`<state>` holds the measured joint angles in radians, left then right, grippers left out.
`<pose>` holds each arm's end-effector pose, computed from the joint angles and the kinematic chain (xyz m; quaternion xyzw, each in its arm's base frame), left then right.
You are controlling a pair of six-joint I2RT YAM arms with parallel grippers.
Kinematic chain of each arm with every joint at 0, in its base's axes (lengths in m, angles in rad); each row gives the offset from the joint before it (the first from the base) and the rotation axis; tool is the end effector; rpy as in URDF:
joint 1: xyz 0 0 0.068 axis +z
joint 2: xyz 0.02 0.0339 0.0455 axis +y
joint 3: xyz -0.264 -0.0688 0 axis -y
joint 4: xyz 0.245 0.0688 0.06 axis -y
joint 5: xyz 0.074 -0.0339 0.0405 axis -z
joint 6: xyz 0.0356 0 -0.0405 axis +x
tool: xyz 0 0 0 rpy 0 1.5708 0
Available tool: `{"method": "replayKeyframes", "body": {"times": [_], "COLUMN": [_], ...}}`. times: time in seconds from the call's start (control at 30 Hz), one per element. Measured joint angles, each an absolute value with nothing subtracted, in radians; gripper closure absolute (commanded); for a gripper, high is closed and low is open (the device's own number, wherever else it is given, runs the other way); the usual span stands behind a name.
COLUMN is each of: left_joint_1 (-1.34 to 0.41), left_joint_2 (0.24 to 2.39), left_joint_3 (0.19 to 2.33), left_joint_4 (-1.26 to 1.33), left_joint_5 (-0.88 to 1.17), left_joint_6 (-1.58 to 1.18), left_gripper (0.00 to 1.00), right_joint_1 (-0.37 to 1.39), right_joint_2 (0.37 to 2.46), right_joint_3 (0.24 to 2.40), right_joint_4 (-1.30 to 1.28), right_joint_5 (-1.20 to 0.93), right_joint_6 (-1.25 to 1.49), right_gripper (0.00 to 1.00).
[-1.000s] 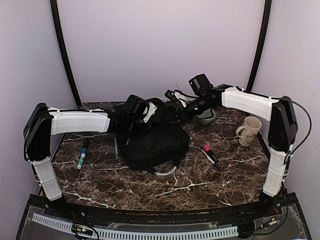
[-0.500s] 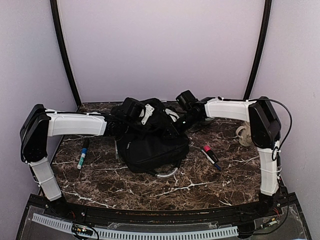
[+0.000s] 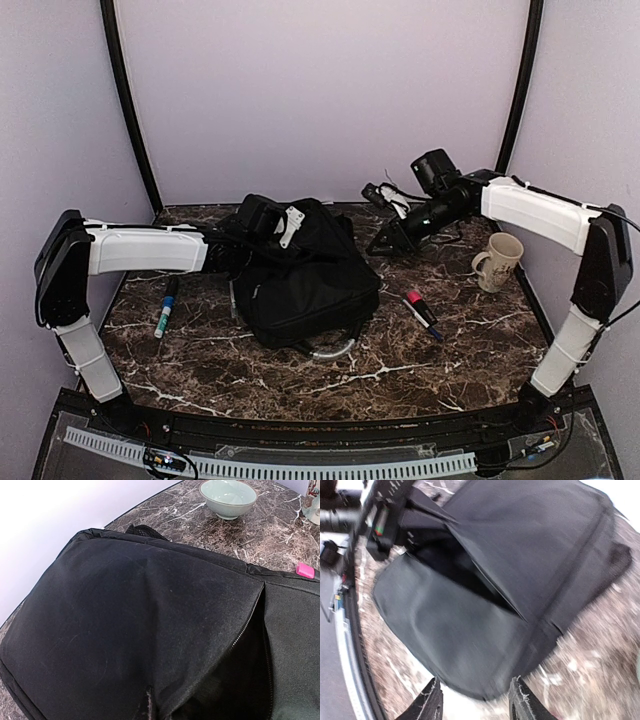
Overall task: Pack the student bag
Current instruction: Grab the pen from the center of the board.
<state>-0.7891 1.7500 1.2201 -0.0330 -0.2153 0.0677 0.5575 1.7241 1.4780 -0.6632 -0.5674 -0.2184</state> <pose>0.2877 -0.2791 0.2432 0.3145 0.8135 -0.0814 0.4824 0.3093 0.2154 0.2908 -0.4276 0.8061 0.3135 0.2626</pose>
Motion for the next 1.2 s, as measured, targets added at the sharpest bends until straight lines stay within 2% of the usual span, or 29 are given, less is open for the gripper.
{"method": "replayKeyframes", "body": {"times": [0.13,0.43,0.8,1.2], "left_joint_1": [-0.789,-0.789,-0.789,-0.797], "left_joint_2": [1.750,1.750,1.750,1.750], "left_joint_3": [1.220,1.220,1.220,1.220], "left_joint_4": [-0.033,-0.033,-0.033,-0.034], "left_joint_5": [-0.215,-0.215,-0.213,-0.224], "left_joint_6": [0.067,0.067,0.067,0.086], "left_gripper": [1.00,0.99,0.99,0.99], "right_joint_1": [0.510,0.477,0.474,0.460], "right_joint_2": [1.644,1.638,1.649,1.748], "right_joint_3": [1.356,1.077,1.042,1.066], "right_joint_4": [-0.693,-0.764,-0.734,-0.699], "right_joint_5": [-0.481,-0.221,-0.092,-0.051], "right_joint_6": [-0.278,-0.320,-0.305,-0.283], "right_gripper": [0.56,0.54,0.58,0.59]}}
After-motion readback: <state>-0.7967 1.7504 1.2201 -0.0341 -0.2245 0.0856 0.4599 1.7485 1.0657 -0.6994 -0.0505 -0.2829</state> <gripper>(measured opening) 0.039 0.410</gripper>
